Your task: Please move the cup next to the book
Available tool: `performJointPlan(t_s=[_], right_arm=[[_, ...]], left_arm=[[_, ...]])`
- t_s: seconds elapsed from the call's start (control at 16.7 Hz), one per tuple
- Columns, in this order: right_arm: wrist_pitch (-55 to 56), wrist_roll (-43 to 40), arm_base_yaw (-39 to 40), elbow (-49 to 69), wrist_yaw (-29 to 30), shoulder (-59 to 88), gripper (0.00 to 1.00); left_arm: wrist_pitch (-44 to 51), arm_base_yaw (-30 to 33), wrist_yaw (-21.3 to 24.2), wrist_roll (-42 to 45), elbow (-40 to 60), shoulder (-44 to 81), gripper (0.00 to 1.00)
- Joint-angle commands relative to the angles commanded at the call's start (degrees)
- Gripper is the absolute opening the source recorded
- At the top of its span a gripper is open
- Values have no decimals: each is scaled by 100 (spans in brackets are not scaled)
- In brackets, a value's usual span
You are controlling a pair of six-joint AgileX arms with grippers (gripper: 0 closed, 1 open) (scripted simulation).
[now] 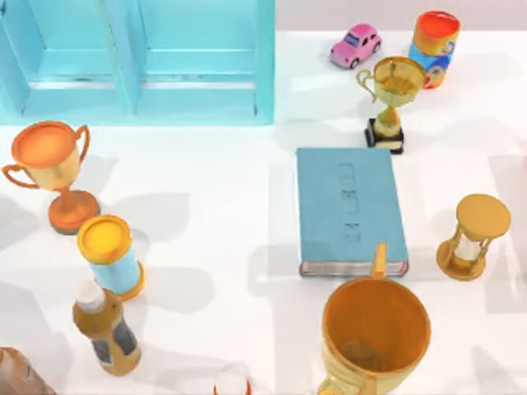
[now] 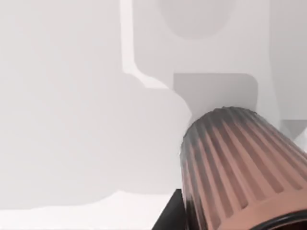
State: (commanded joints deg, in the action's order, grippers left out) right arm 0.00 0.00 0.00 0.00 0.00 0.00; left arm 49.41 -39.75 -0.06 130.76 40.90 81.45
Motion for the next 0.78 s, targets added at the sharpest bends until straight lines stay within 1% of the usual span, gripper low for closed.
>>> performJointPlan(t_s=[0.36, 0.78], right_arm=[[0, 0, 0, 0, 0, 0, 100], [0, 0, 0, 0, 0, 0, 100]], left_arm=[[98, 8, 2, 21, 74, -38, 0], [1255, 12, 2, -10, 820, -416, 0]])
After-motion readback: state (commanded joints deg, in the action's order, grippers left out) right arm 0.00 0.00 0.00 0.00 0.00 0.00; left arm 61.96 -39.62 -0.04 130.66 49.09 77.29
